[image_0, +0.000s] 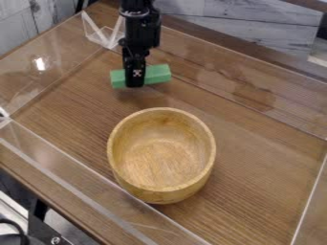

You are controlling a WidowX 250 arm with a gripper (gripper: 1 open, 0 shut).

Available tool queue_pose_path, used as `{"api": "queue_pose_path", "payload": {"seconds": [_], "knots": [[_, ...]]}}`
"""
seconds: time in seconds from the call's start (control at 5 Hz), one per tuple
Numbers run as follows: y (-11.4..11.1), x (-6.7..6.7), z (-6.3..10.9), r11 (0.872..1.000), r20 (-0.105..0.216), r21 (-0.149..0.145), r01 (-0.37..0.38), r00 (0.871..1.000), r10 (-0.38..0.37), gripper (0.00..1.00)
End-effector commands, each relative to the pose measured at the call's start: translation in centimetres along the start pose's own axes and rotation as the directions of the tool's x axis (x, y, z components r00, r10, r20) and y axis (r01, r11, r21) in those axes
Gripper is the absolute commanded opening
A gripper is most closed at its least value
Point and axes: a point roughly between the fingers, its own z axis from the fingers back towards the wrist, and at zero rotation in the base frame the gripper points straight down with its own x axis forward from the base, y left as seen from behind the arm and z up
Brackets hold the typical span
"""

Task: Put the green block in the brown bowl

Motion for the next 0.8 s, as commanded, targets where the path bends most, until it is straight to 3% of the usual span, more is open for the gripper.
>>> {"api": "queue_pose_path", "payload": {"seconds": [0.0, 0.4, 0.6], "knots": [[1.3, -0.1, 2.3, 0.998, 0.028, 0.067, 0.019, 0.999, -0.021, 0.00], [0.3, -0.7, 2.8, 0.998, 0.037, 0.061, -0.024, 0.999, 0.022, 0.00], [0.6, -1.0, 3.1, 0.998, 0.037, 0.066, 0.022, 0.999, -0.025, 0.00]]}}
